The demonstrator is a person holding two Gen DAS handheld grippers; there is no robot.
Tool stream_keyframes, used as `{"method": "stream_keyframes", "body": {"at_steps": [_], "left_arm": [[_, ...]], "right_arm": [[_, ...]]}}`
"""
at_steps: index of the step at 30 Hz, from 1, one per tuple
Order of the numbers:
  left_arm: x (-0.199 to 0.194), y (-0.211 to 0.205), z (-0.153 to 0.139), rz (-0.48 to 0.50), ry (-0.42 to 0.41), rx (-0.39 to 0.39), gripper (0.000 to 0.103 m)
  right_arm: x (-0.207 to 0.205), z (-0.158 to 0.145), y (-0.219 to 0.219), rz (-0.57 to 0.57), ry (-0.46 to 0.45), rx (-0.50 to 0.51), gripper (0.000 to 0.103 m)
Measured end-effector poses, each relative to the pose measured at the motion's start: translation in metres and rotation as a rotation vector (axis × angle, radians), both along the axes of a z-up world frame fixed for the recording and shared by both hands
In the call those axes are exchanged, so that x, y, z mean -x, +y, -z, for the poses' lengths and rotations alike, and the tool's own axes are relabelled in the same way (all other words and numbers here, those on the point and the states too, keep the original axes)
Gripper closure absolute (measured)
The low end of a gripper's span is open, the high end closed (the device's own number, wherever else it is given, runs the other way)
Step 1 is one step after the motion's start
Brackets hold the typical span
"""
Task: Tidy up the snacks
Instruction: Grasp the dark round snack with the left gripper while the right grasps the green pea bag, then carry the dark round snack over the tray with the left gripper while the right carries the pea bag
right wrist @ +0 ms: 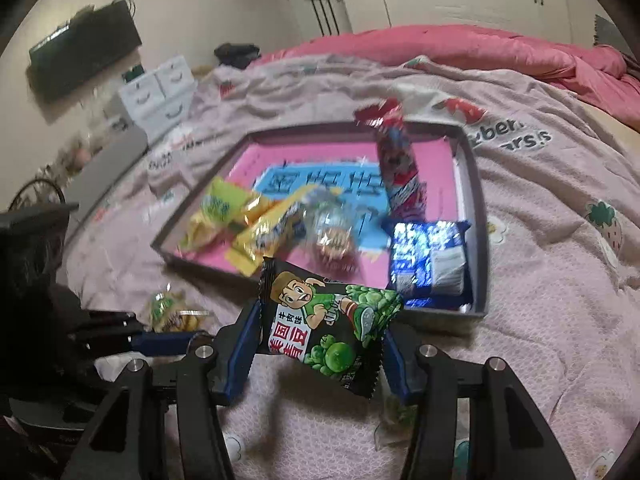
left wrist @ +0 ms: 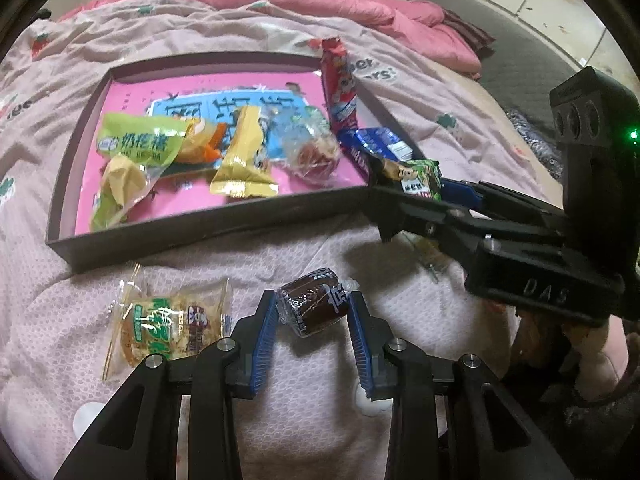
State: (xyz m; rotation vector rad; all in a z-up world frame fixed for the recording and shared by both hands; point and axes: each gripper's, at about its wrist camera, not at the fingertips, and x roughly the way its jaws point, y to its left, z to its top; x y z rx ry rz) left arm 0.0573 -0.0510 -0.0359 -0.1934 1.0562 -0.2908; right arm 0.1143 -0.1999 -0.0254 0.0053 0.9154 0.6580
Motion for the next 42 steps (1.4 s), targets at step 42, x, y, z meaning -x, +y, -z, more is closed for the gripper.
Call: {"method": "stream_keyframes", "body": {"at_steps": [42], "left_arm": [[-0.036,0.06,-0.052,-0.209,-0.184,-0.061,0.067]], "right_arm": [[-0.007,-0.041,-0.016,0.058,-0.178,-0.131,0.048]]}}
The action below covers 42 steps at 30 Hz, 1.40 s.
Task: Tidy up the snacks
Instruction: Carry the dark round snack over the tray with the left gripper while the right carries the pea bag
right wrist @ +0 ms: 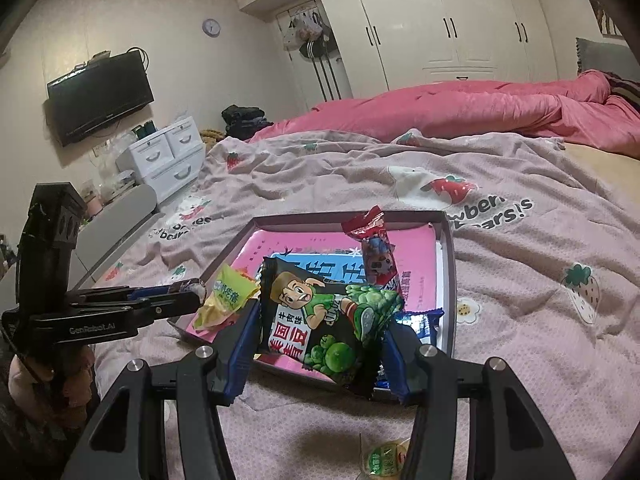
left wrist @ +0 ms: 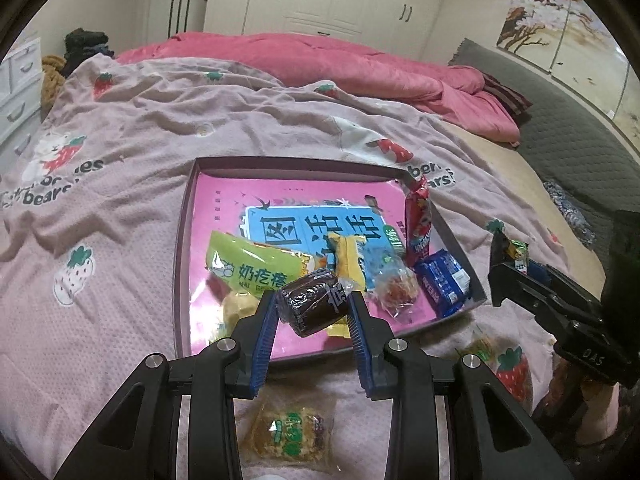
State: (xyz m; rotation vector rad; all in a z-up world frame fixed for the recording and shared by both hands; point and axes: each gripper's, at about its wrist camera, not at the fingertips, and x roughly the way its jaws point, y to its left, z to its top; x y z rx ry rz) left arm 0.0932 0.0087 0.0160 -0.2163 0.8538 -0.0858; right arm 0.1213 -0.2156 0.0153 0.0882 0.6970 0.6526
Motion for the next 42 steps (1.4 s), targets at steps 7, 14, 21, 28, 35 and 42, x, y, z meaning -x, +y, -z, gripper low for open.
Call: {"method": "stream_keyframes", "body": {"at_steps": [7,14,21,28,35,42], "left_arm": [[-0.005,0.003,0.002,-0.012,0.003,-0.002,0.067],[-0.009,0.006,0.006,-0.022,0.009,0.001,0.067],[-0.015,0.007,0.011,-0.027,0.018,-0.002,0.067],[-0.021,0.007,0.02,-0.029,0.04,-0.01,0.067],[-0.028,0.004,0.03,-0.028,0.061,-0.02,0.067],[-0.032,0.0,0.037,-0.021,0.072,-0.034,0.067]], "right_arm": [[-0.002,-0.002,-0.003,0.011,-0.01,-0.01,0.048],[-0.006,-0.004,-0.003,0.017,-0.013,-0.013,0.048],[-0.012,-0.005,-0.006,0.04,-0.023,-0.022,0.048],[-0.018,-0.002,-0.008,0.065,-0.02,-0.02,0.048],[-0.026,0.005,-0.009,0.087,0.001,-0.004,0.048],[-0.033,0.016,-0.002,0.091,0.034,0.04,0.048]]}}
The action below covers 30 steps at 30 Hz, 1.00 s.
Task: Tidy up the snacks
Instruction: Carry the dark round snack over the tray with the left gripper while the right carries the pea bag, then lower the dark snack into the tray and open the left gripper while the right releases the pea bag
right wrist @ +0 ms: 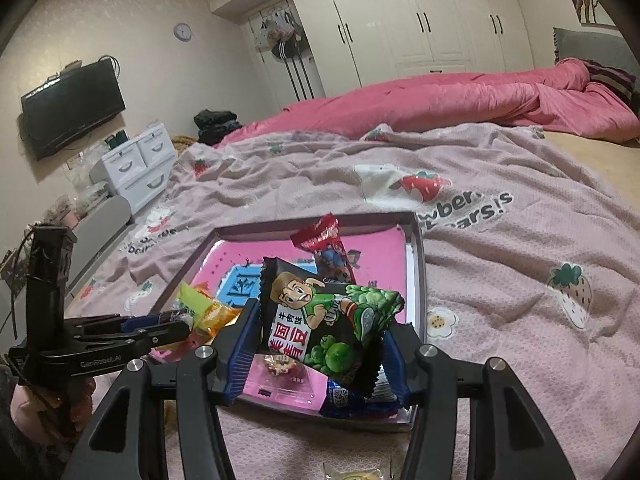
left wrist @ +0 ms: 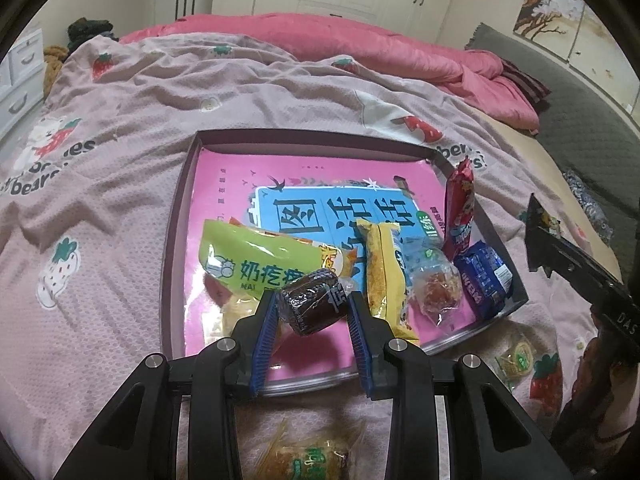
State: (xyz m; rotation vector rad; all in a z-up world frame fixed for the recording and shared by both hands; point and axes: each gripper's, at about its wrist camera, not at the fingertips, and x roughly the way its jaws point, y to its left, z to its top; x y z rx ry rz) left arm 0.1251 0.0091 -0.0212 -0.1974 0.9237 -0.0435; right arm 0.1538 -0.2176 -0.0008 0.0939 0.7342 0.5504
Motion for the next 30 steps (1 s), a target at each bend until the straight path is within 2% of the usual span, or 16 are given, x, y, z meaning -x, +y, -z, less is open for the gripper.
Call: {"method": "stream_keyframes", "body": {"at_steps": [21,30], "left_arm": [[-0.004,-0.014,0.007,0.05,0.017,-0.003,0.067],[-0.005,-0.018,0.009,0.069,0.025,0.001,0.067]], "right_arm": [[-0.004,0.027,0.031,-0.067,0.036,0.147,0.048],[-0.007,0.034,0.03,-0.059,0.054,0.167,0.046]]}}
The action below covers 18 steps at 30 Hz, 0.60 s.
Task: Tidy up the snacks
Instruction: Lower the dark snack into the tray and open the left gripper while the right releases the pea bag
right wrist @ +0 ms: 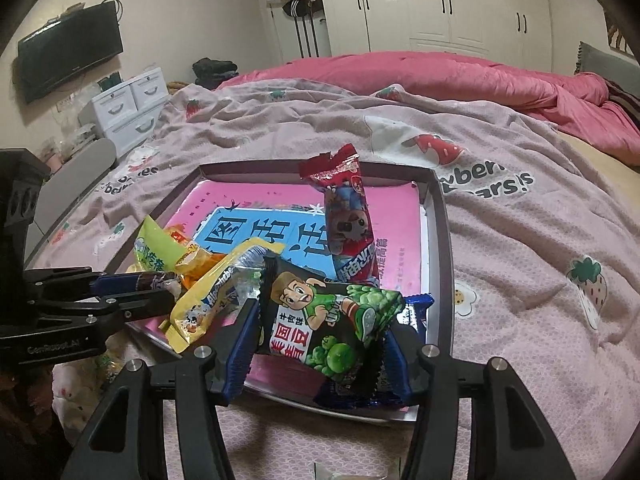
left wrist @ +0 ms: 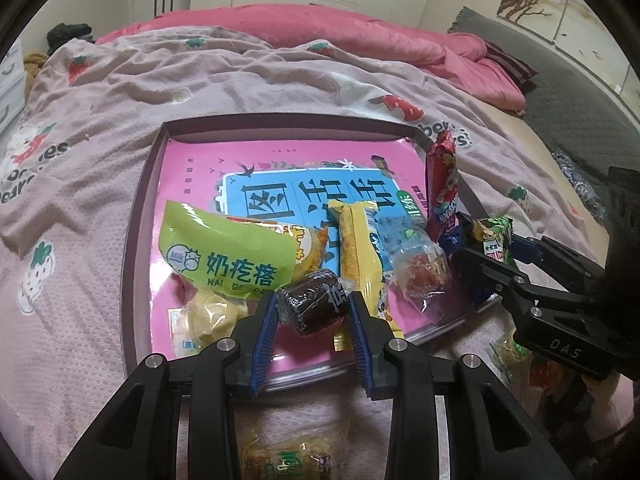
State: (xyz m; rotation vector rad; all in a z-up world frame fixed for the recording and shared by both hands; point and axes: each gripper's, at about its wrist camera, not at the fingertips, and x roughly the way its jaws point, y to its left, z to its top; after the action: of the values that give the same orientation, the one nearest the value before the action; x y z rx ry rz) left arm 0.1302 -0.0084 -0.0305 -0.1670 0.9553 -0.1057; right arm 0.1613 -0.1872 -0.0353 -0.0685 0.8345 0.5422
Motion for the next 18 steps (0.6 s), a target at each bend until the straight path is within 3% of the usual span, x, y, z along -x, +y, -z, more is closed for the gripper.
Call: {"method": "stream_keyframes", "body": {"at_steps": [18], "left_arm": [[0.0012,0.0038,-0.0033,-0.011,-0.009,0.012,0.066]], "right_arm": [[-0.0005,0.0021,0.0018,0.01,-0.001,0.031,0.042]]}}
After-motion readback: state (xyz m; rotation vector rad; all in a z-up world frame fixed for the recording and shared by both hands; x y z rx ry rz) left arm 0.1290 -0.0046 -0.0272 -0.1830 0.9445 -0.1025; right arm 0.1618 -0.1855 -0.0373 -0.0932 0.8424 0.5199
